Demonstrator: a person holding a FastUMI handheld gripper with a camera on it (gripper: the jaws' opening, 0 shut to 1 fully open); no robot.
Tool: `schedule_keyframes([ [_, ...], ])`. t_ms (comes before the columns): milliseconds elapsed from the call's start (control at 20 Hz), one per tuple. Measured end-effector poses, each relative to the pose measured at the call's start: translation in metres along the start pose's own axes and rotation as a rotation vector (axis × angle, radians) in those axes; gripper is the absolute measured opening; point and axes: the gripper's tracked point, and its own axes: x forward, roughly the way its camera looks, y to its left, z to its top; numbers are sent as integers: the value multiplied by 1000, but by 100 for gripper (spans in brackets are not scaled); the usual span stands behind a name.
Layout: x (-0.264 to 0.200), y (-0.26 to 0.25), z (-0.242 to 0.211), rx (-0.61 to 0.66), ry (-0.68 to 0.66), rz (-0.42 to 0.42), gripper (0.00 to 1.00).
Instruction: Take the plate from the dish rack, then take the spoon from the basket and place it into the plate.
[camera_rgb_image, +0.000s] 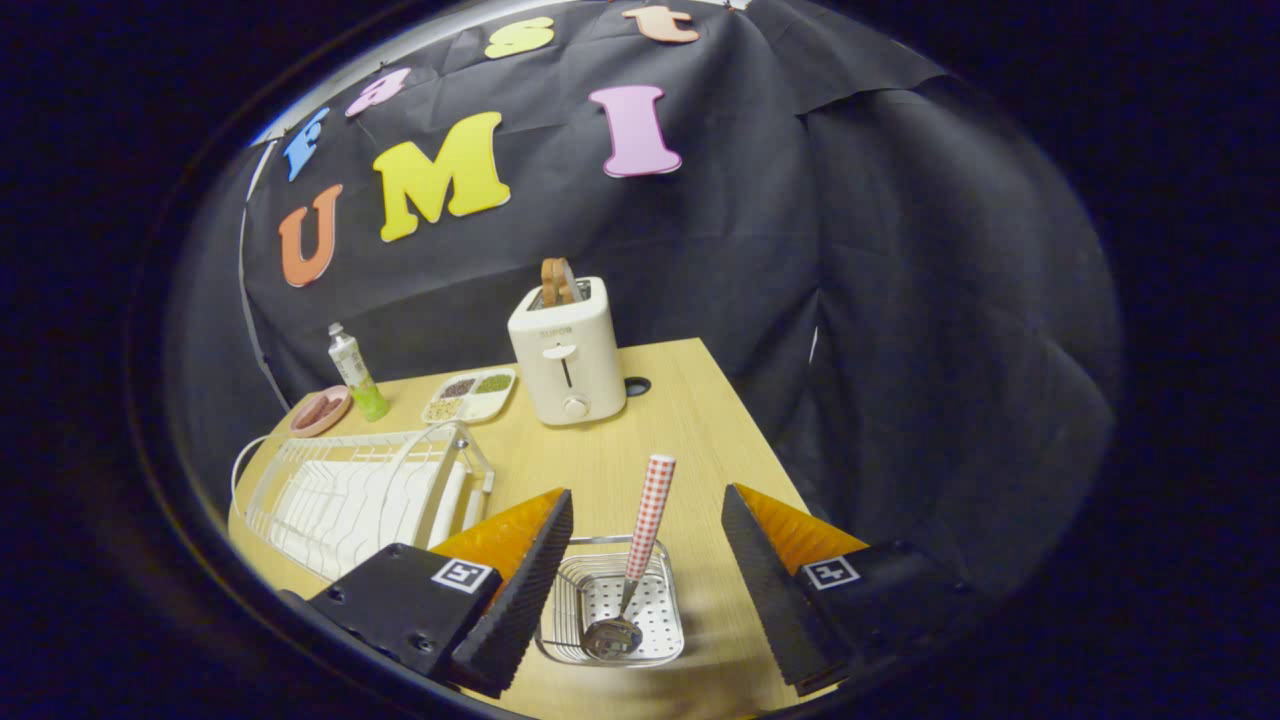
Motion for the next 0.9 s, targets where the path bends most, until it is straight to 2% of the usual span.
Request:
schedule_keyframes([
  [200, 26, 7, -12, -5, 90, 12, 95],
  [300, 23, 13, -8, 2, 76, 28, 93],
  [500, 23, 17, -5, -5, 61, 30, 51],
  [550, 21, 20, -7, -8, 66, 37, 45],
  [600, 20, 23, -6, -12, 63, 47, 31],
  [700, 16, 24, -3, -32, 40, 44, 16],
  [900, -7, 30, 7, -52, -16, 41, 15],
])
